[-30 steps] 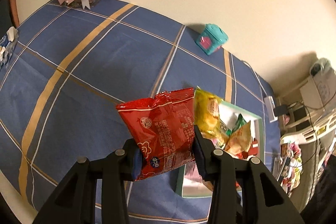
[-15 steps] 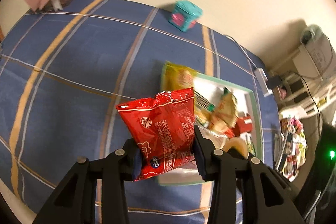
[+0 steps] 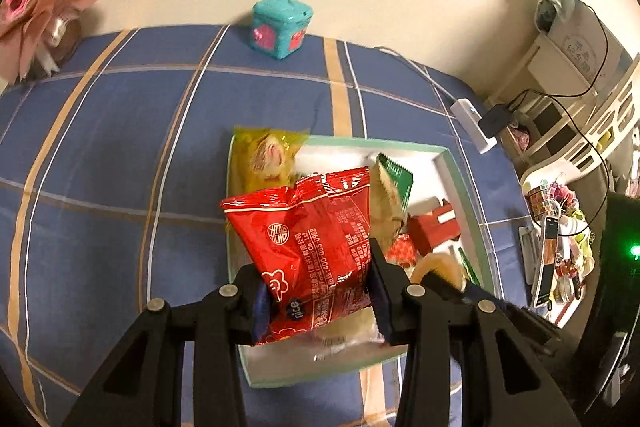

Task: Organize snacks
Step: 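Carry the red pack and pudding cup over the tray and open both tools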

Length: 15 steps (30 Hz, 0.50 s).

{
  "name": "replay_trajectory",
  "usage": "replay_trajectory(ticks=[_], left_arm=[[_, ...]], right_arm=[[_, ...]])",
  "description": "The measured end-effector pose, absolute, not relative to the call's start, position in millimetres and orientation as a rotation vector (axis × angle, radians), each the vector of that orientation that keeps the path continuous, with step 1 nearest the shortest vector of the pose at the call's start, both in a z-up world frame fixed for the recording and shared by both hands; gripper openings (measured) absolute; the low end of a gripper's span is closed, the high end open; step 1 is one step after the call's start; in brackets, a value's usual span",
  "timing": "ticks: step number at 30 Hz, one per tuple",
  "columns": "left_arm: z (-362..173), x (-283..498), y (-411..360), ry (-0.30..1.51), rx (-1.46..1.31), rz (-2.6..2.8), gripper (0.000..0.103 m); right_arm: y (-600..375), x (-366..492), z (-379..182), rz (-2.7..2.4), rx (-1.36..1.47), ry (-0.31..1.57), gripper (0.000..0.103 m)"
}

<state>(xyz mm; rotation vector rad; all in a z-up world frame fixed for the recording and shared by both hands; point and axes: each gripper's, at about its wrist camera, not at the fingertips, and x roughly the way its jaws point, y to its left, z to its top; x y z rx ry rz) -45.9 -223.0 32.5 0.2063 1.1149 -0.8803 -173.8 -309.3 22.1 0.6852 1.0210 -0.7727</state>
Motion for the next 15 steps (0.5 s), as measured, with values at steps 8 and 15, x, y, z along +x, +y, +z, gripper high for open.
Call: replay_trajectory(ticks=[8,15], left_arm=[[20,-39,-238,1.116,0.212,-0.888,0.043],[20,-37,-238,1.118,0.209,-0.882,0.060]], right_arm=[[-319,-169,8,-0.768,0.691,1.038,0.040],[-324,-168,13,-0.778,0.677,1.029,0.041]])
